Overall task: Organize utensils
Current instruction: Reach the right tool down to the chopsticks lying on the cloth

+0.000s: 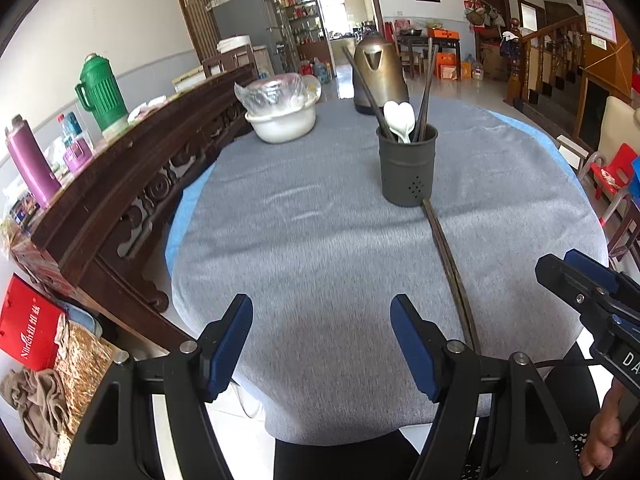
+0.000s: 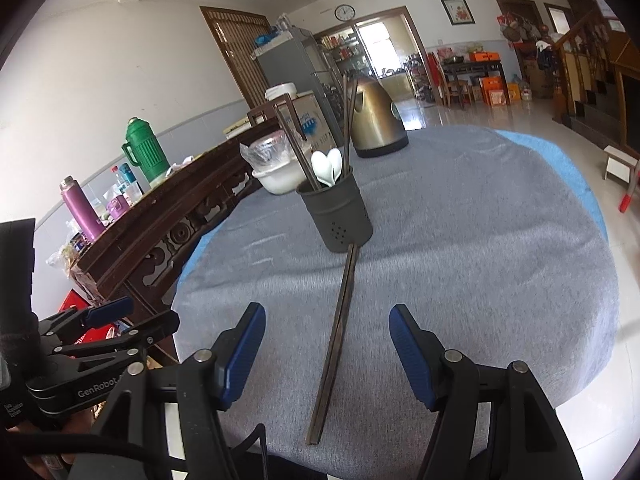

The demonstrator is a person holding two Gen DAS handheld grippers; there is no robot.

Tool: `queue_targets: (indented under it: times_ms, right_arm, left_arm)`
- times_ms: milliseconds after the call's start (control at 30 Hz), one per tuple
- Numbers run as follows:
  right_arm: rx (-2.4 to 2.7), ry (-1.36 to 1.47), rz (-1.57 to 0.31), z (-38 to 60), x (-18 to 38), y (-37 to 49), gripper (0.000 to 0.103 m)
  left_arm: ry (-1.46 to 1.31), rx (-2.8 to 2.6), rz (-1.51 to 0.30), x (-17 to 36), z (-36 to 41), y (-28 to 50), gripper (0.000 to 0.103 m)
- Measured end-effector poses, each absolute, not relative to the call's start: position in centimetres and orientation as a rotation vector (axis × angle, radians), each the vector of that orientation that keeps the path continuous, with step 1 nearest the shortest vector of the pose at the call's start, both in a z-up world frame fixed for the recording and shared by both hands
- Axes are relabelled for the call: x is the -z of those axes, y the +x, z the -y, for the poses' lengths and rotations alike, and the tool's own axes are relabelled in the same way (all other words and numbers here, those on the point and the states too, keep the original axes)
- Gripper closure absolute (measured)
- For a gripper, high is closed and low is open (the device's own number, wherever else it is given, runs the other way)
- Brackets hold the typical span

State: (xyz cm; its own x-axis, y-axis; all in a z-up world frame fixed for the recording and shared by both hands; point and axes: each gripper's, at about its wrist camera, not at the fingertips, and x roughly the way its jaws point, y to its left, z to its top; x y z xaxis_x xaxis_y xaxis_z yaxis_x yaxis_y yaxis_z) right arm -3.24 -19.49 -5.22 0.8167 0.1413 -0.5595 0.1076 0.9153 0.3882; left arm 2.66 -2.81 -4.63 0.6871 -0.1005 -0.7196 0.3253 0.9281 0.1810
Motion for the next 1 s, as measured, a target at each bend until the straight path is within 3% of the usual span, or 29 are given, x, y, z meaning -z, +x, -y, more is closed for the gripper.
queue_targets:
  times_ms: [267, 367, 433, 867, 1000]
  right_arm:
    - [-0.018, 0.458, -0.687, 19.5, 7.4, -2.3, 0.040]
    - [-0.025, 0.463, -0.714, 19.4, 8.1, -1.9, 0.050]
    - [-0.026, 0.464, -0.731, 19.2, 8.5, -1.7, 0.063]
    - [0.001, 0.482, -0.831, 19.4, 10.9, -0.5, 0.064]
    - [0.003, 0.473, -0.832, 19.6, 11.1, -0.5, 0.072]
  left_arm:
    - [0.258, 0.257, -0.893, 7.5, 2.3, 3.4, 0.031]
    - [0.258, 0.261, -0.897, 7.7, 2.2, 3.2, 0.031]
    - [0.259, 0.259, -0.900, 7.7, 2.0, 3.2, 0.031]
    - [0.230, 0.254, -0.944, 8.8, 1.1, 3.8, 0.031]
    - [0.225, 0.253, -0.941, 9.0, 1.0, 3.7, 0.031]
